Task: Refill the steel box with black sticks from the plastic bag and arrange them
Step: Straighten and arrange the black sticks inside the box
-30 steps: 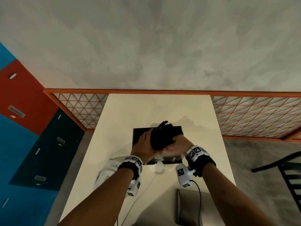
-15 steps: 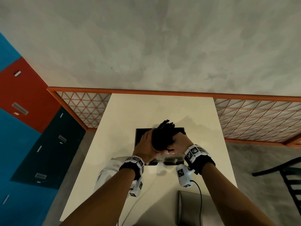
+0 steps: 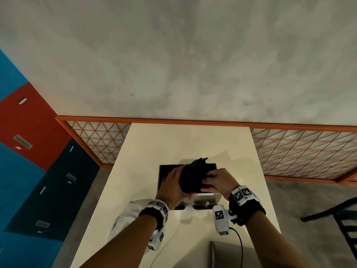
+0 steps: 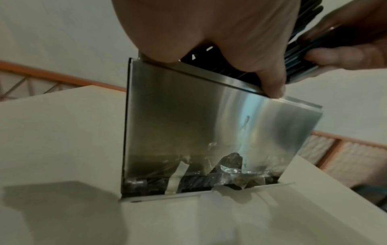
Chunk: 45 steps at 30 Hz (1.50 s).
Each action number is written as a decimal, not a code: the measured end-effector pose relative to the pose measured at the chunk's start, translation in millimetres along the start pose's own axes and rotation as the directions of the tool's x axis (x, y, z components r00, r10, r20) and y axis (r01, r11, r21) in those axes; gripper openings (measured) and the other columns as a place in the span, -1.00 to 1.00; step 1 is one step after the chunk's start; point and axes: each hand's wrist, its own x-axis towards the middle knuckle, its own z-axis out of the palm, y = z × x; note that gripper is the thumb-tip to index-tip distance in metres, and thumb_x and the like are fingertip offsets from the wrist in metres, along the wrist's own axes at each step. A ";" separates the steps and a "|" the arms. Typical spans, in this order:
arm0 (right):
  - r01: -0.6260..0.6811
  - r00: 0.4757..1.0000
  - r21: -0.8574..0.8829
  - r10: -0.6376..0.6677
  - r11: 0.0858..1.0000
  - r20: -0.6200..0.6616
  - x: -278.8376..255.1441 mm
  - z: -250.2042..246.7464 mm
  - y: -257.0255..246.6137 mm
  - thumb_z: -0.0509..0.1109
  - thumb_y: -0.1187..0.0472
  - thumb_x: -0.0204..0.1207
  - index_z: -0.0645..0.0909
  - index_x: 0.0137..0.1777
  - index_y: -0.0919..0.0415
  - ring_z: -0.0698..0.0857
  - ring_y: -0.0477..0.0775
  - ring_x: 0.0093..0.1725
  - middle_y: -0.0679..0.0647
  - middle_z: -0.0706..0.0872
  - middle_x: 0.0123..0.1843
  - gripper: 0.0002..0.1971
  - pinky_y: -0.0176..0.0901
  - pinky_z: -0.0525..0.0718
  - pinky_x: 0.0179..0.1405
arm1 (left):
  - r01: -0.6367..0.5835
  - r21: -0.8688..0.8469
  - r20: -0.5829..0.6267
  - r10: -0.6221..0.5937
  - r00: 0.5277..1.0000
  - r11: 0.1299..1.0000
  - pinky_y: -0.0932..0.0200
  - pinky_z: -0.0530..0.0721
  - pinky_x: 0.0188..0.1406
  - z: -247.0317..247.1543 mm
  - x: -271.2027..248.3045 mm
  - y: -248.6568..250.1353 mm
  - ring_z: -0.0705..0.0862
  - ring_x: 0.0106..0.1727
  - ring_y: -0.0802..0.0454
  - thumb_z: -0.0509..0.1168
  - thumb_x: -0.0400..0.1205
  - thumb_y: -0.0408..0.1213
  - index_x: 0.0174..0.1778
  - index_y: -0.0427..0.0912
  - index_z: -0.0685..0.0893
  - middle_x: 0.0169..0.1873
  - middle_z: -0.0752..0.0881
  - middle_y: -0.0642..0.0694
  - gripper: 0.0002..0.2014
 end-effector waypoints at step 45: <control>0.308 0.814 -0.288 -0.408 0.907 -0.413 7.5 37.1 45.4 0.06 -0.19 0.63 0.44 0.55 0.19 0.45 0.11 0.54 0.09 0.45 0.57 -0.37 0.08 0.39 0.55 | -0.199 0.236 0.143 0.169 0.975 0.951 -0.15 0.57 0.38 4.9 14.4 16.6 0.43 0.42 -0.12 0.37 0.59 0.25 0.62 -0.02 0.39 0.45 0.39 -0.10 -0.26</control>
